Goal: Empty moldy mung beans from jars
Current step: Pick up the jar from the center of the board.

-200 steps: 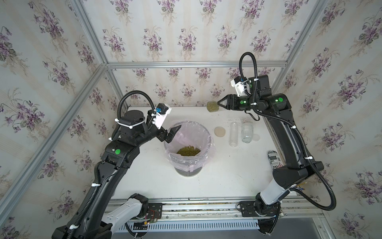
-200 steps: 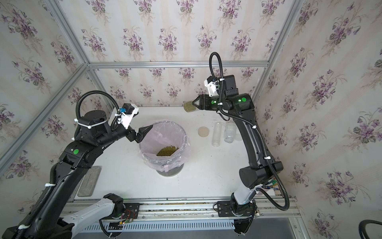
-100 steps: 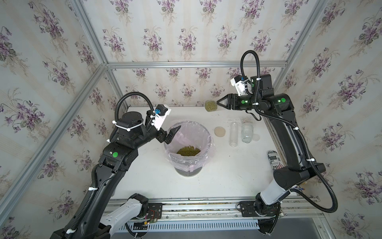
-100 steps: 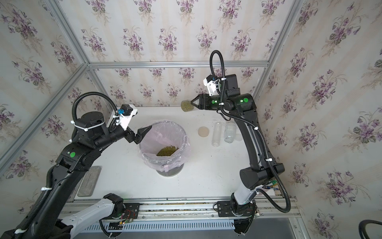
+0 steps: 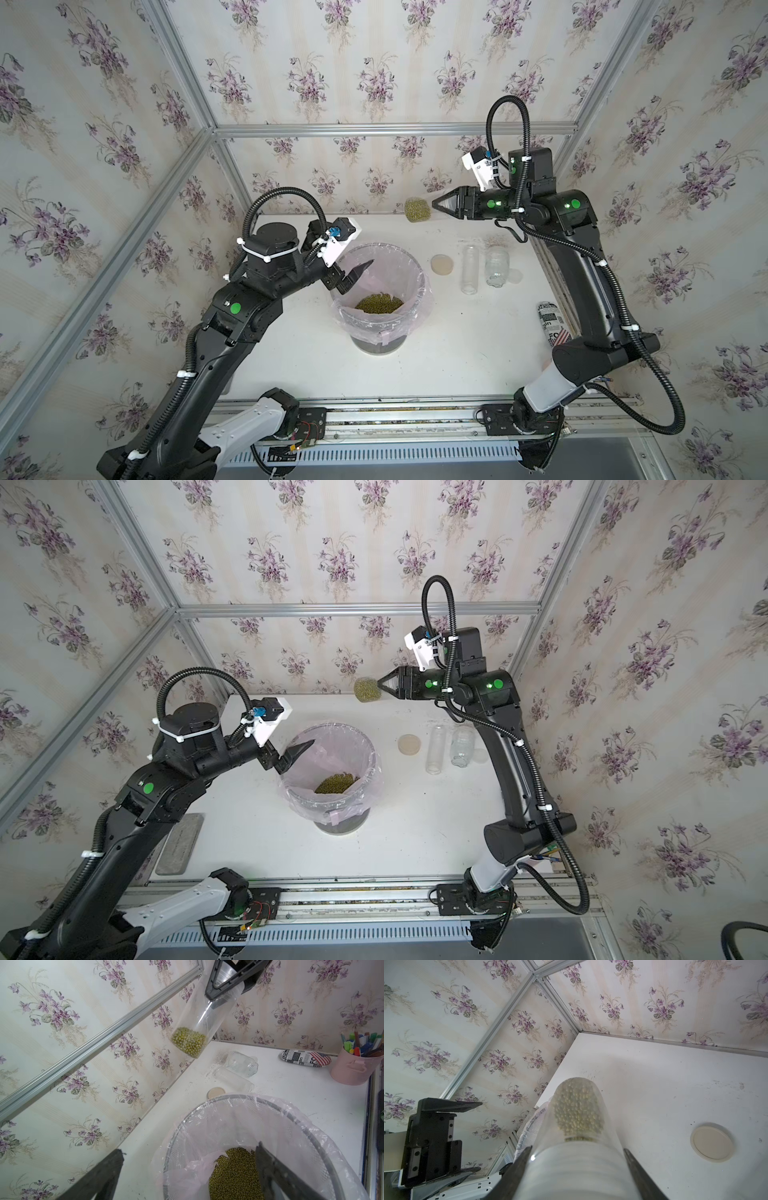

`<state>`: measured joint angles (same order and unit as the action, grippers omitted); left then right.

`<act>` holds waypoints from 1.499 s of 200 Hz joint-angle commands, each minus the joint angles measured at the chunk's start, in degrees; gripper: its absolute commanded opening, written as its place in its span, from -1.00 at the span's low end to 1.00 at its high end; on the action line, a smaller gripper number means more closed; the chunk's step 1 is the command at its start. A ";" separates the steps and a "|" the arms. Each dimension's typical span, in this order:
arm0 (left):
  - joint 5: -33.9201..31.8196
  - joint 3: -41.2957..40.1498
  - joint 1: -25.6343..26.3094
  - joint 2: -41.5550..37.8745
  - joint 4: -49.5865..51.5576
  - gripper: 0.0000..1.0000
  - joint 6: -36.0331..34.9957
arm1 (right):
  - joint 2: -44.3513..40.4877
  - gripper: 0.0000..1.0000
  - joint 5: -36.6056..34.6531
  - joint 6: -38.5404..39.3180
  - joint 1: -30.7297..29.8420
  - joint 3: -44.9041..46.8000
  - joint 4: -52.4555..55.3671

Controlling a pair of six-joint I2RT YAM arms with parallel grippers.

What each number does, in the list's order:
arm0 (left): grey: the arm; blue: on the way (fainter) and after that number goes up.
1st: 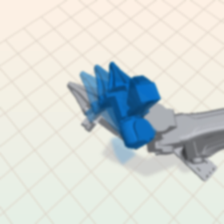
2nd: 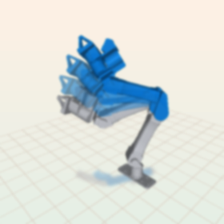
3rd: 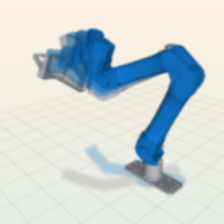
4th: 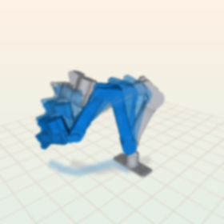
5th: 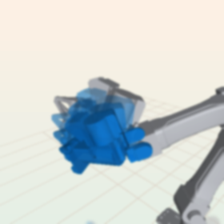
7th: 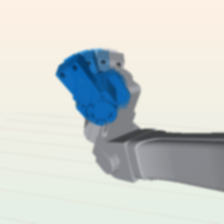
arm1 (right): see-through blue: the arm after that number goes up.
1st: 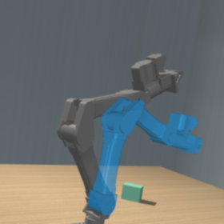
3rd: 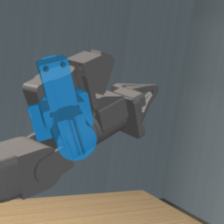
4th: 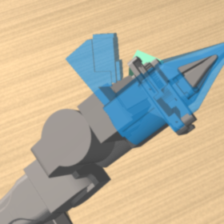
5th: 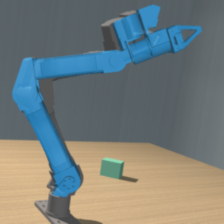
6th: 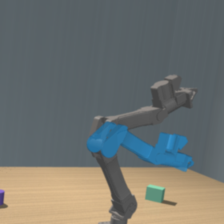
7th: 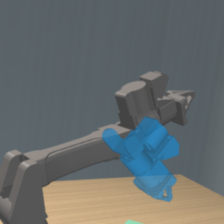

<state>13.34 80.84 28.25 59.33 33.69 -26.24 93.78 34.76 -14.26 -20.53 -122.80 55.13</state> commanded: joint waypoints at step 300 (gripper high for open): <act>1.76 2.96 3.86 5.51 2.75 0.99 -10.90 | -4.64 -0.22 2.05 -1.49 -16.06 10.22 -5.48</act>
<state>15.14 83.44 32.08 64.45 36.82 -36.53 89.41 36.64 -15.29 -36.01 -112.51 52.49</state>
